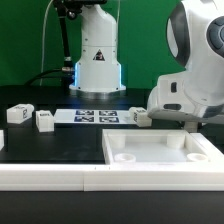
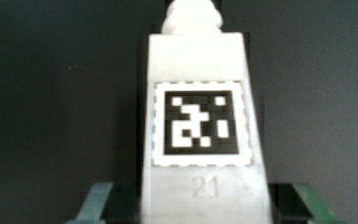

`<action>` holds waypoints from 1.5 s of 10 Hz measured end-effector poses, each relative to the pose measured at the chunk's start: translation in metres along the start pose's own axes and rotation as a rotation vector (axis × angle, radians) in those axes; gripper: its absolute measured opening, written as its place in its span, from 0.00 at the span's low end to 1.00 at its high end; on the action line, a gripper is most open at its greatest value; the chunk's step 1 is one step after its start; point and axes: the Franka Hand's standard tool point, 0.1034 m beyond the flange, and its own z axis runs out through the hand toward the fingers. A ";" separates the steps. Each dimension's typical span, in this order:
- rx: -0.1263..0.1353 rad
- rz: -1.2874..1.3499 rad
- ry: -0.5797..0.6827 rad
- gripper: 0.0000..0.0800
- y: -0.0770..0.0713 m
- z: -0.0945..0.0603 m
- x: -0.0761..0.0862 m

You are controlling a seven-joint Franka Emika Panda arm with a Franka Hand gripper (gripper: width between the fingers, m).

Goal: Assemble one leg

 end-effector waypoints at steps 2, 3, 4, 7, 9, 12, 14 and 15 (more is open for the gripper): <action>0.013 -0.012 0.019 0.36 0.008 -0.041 -0.017; 0.023 -0.014 0.044 0.36 0.011 -0.066 -0.026; 0.023 -0.014 0.031 0.36 0.015 -0.083 -0.038; 0.034 -0.008 0.078 0.36 0.013 -0.088 -0.034; 0.045 -0.060 0.246 0.36 0.019 -0.091 -0.014; 0.055 -0.103 0.384 0.36 0.031 -0.141 -0.010; 0.065 -0.111 0.517 0.36 0.029 -0.152 -0.010; 0.072 -0.113 0.583 0.36 0.027 -0.151 -0.006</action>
Offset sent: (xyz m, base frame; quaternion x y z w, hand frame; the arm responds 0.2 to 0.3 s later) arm 0.0286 -0.0284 0.0917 -0.0232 -0.0652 -0.0313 0.9971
